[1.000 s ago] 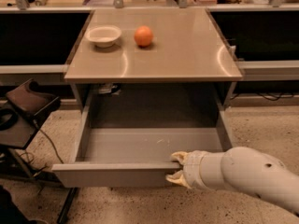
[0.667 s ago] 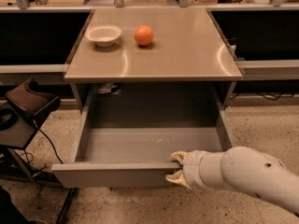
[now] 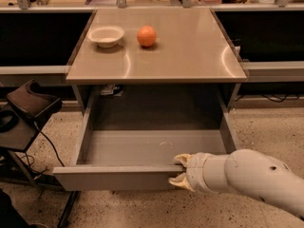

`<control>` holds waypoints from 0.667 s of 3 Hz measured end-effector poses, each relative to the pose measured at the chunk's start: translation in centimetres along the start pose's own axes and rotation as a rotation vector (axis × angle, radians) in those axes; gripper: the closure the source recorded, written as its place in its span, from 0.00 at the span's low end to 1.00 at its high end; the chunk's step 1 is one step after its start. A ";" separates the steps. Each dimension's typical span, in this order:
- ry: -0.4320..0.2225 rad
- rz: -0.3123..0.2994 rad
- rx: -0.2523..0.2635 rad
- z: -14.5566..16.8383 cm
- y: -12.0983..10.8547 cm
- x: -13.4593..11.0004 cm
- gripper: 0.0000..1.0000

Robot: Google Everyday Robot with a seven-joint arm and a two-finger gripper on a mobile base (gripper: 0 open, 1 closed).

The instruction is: Open top drawer

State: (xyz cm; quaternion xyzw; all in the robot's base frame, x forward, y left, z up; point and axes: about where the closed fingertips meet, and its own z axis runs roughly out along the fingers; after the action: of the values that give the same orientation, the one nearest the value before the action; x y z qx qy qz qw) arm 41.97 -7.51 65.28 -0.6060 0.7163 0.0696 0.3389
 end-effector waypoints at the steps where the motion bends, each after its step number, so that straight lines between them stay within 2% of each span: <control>1: 0.000 0.000 0.000 0.0 0.0 0.0 0.14; 2: 0.000 0.000 0.000 0.0 0.0 0.0 0.00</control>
Offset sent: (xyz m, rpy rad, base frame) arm 0.0000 0.0000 0.0000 0.0000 0.0000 0.0000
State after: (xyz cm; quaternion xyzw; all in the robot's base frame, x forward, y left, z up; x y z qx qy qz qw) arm 41.97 -7.51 65.28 -0.6060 0.7163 0.0695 0.3389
